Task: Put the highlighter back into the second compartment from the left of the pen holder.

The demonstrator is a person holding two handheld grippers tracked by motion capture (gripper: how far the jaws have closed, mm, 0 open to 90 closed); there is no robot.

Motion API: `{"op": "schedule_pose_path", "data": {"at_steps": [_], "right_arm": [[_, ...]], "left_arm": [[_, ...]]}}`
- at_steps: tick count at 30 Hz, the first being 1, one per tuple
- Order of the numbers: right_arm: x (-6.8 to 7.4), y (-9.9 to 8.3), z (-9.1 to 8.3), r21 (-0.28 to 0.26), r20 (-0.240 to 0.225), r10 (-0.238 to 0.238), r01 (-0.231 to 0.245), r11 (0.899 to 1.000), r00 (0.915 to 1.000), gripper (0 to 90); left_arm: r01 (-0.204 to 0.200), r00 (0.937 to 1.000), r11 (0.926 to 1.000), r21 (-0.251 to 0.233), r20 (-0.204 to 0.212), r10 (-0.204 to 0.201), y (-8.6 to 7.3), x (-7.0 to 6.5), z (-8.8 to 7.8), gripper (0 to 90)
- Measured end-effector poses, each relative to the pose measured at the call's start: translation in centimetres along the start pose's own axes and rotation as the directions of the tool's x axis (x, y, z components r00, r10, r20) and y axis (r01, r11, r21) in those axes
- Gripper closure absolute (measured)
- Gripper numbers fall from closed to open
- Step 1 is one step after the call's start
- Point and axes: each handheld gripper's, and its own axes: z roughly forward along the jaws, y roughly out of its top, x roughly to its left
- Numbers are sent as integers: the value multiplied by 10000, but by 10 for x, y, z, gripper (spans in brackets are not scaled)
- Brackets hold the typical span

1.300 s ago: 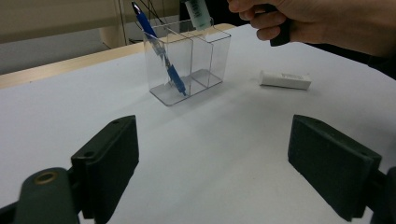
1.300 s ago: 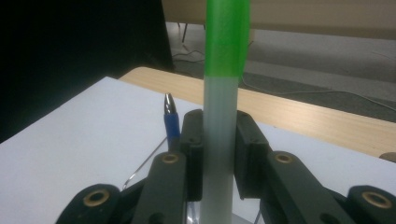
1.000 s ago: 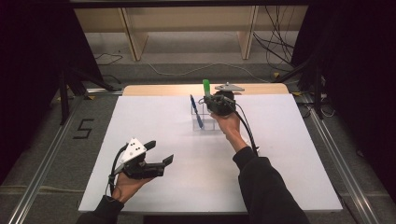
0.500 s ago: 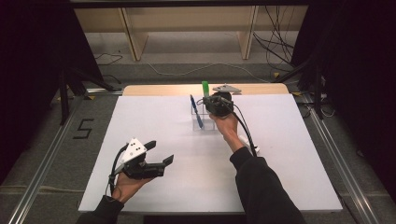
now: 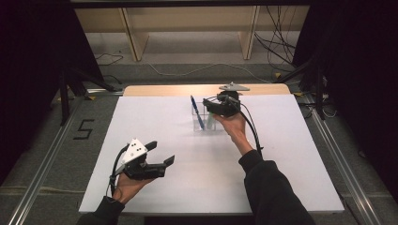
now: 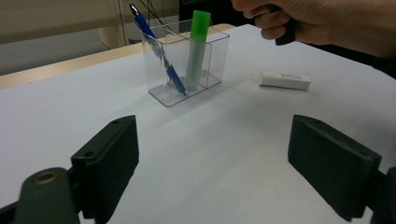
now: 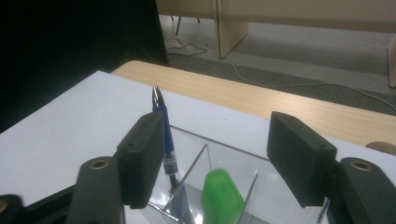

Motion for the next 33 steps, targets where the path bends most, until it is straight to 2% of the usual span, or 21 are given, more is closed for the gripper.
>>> {"op": "schedule_pose_path", "data": {"at_steps": [4,12,15,33], "right_arm": [[-6,5,-13,103,-175,49,-47,9999,9998,304],[-10,8,-38,608,-695,-746,789,9950,9948,253],[-12,8,-46,868,-886,-858,935,9918,9924,242],[-31,-16,-78,1882,-891,-1323,1471,9711,9872,235]], "left_arm": [[10,10000,10000,-8,-13,-10,0,-1,0,160],[69,10000,10000,12,20,-69,0,0,1,160],[85,10000,10000,5,7,-85,0,0,1,160],[240,9997,9997,-67,112,-239,0,1,0,156]]}}
